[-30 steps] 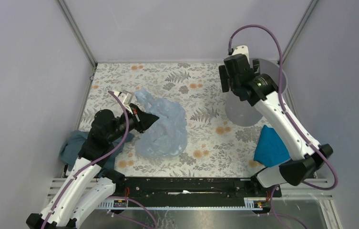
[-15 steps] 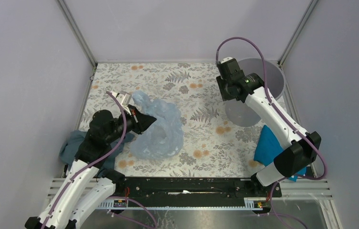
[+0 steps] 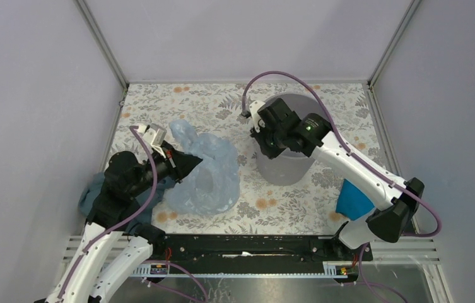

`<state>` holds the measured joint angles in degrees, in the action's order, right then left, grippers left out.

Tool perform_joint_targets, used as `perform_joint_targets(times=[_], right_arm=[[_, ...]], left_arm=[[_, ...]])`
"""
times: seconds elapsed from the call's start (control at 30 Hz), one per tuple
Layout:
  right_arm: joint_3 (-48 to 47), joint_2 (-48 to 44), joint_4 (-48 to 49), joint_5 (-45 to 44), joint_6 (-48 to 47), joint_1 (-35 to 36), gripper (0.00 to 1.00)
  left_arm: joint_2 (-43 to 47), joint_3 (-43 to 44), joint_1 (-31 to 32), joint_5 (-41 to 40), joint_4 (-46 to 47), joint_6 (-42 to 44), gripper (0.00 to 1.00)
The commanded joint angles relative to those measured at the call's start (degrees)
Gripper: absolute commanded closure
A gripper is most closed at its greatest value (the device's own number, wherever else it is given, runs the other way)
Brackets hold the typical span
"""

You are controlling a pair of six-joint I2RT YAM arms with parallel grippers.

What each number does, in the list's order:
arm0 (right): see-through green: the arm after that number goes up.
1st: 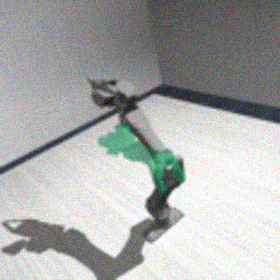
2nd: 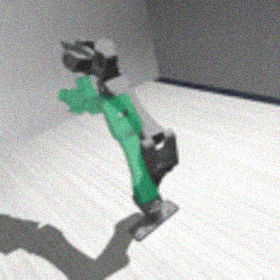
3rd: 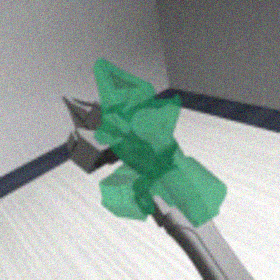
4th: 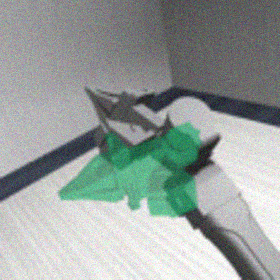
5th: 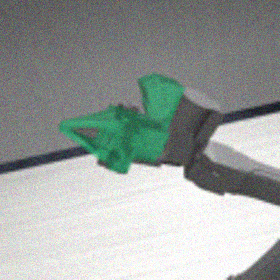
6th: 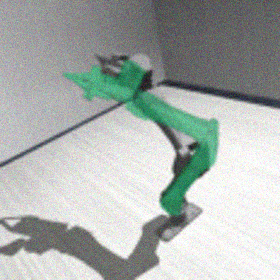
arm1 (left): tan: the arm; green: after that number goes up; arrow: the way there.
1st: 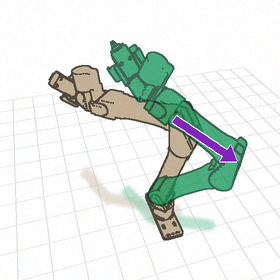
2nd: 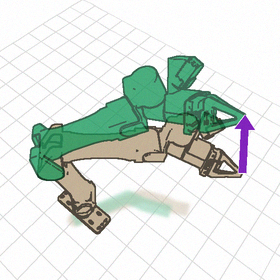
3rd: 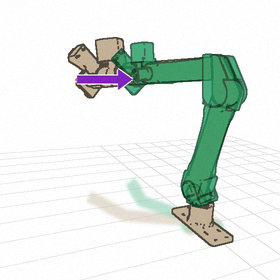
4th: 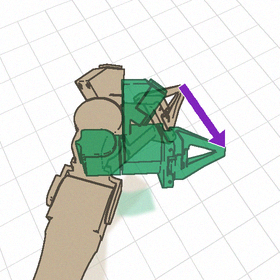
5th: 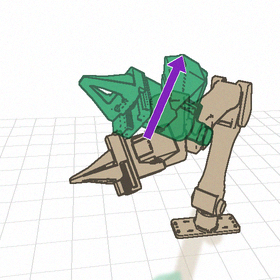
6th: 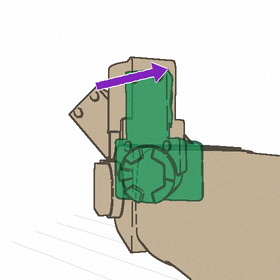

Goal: Put the trash bags into the trash bin

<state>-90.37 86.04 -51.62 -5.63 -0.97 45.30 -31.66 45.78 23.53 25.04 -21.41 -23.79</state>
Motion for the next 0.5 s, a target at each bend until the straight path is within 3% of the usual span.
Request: perform_joint_targets(times=[0.0,0.3,0.47], right_arm=[[-0.4,-2.3,3.1,12.9,3.5,3.4,1.00],[-1.3,-2.4,7.3,20.7,5.5,8.0,0.93],[-0.2,-3.5,12.7,21.7,10.1,7.9,0.59]], left_arm=[[-0.8,6.6,0.0,2.2,-0.4,4.8,1.00],[-1.3,19.2,0.0,10.6,-1.4,12.0,1.00],[-1.6,21.1,0.0,11.0,1.0,12.7,1.00]])
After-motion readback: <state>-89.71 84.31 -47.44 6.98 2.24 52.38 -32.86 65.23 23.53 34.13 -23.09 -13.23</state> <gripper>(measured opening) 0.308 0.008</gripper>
